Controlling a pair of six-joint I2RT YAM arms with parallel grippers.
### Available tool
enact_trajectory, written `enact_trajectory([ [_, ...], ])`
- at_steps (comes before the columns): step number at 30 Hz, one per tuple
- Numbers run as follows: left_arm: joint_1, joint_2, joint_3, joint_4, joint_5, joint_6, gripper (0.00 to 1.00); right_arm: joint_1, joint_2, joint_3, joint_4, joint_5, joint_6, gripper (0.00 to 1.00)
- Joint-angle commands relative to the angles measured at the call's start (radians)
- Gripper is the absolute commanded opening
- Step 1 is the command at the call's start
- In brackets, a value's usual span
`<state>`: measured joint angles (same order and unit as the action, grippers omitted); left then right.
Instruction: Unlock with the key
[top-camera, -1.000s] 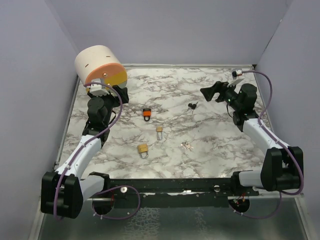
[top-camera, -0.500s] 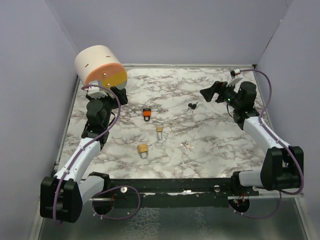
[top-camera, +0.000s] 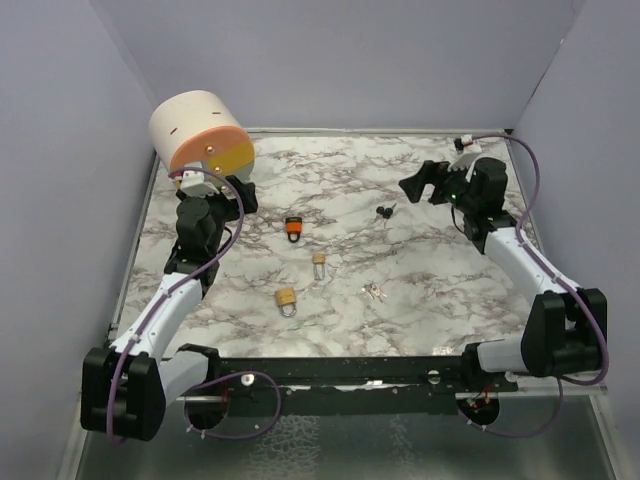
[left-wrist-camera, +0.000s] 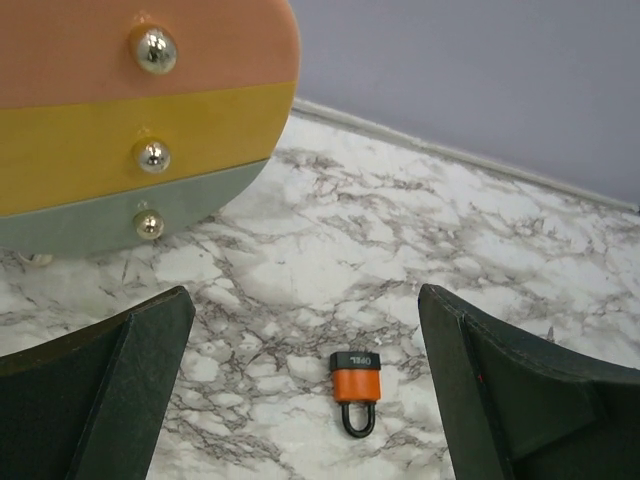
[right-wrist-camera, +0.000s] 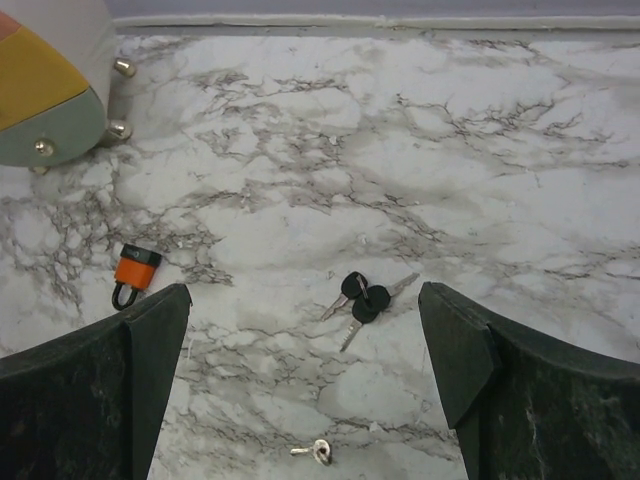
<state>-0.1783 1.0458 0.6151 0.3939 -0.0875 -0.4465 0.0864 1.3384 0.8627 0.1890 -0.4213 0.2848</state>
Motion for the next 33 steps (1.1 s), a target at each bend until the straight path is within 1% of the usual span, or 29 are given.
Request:
enact_trajectory([
  [1,-0.005,0.083,0.061,-0.108,0.042,0.034,0.99,0.145,0.109,0.156,-0.204,0.188,-0.117,0.99],
  [3,-0.014,0.129,0.094,-0.157,0.042,0.034,0.99,0.197,0.169,0.213,-0.269,0.246,-0.143,1.00],
  [5,-0.030,0.163,0.106,-0.175,0.026,0.034,0.99,0.226,0.196,0.226,-0.279,0.299,-0.140,1.00],
  [7,-0.046,0.184,0.114,-0.191,0.004,0.035,0.99,0.232,0.211,0.234,-0.289,0.319,-0.120,1.00],
  [13,-0.089,0.228,0.121,-0.197,-0.015,0.017,0.99,0.237,0.272,0.285,-0.400,0.445,-0.055,1.00],
  [15,-0.111,0.241,0.123,-0.192,-0.023,0.012,0.99,0.237,0.294,0.285,-0.401,0.459,-0.054,0.99],
  [18,-0.136,0.272,0.140,-0.188,-0.024,0.014,0.99,0.237,0.344,0.300,-0.396,0.463,-0.075,0.93],
  [21,-0.149,0.310,0.165,-0.187,-0.017,0.020,0.99,0.237,0.412,0.338,-0.379,0.453,-0.099,0.83],
  [23,-0.154,0.324,0.176,-0.187,-0.009,0.019,0.99,0.237,0.474,0.391,-0.407,0.456,-0.110,0.75],
  [26,-0.158,0.328,0.177,-0.186,-0.006,0.017,0.99,0.237,0.559,0.455,-0.432,0.446,-0.143,0.66],
  [33,-0.160,0.317,0.175,-0.185,-0.009,0.029,0.99,0.237,0.660,0.549,-0.456,0.423,-0.182,0.55],
])
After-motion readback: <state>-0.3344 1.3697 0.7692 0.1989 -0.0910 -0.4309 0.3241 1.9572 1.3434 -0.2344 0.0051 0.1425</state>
